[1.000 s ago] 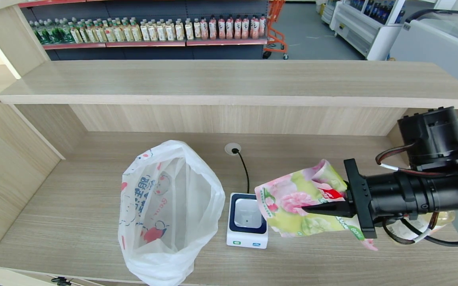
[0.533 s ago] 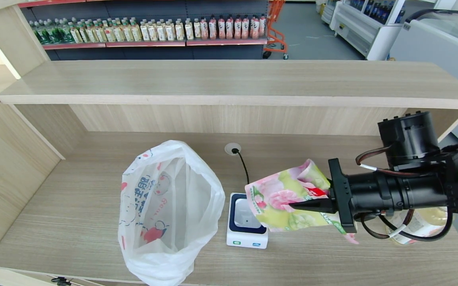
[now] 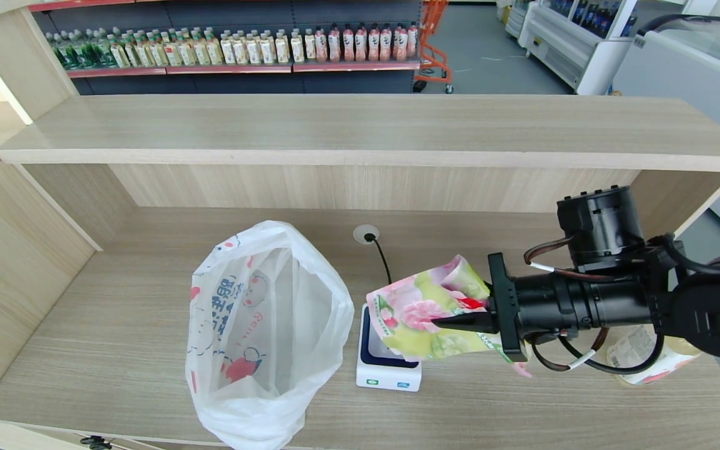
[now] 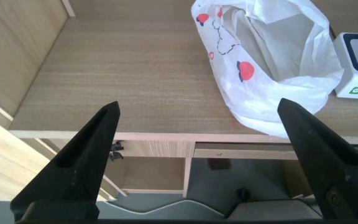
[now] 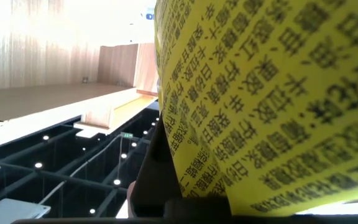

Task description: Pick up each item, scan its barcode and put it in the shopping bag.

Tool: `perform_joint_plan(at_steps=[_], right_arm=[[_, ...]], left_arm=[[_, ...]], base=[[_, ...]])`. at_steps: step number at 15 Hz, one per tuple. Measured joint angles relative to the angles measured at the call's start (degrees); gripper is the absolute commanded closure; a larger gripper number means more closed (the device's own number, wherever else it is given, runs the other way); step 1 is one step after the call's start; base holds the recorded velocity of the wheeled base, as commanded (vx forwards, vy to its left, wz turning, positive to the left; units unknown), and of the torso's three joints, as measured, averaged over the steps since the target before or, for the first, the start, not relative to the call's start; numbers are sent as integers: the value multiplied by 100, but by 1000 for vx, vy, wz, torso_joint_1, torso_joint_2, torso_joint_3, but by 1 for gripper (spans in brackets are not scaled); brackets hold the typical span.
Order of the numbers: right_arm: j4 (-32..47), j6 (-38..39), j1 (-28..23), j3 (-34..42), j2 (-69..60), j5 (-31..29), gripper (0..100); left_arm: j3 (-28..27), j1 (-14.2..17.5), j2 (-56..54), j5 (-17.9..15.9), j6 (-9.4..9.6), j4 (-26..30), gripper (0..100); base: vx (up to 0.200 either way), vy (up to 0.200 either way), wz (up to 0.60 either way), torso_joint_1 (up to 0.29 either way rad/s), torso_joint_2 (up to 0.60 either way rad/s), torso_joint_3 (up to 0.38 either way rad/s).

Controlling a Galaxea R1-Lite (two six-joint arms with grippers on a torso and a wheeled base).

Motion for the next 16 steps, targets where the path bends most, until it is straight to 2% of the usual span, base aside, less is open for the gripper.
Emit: perform_joint_plan(at_steps=[9,16], right_arm=[[-244,-49,190,-108,419,-363,100],[-252,-46,193,-122,430,-388,100]], left_arm=[[0,0,0,0,-2,0,0],[0,0,0,0,-2,0,0]], base=[[0,0,0,0,0,0],[0,0,0,0,0,0]])
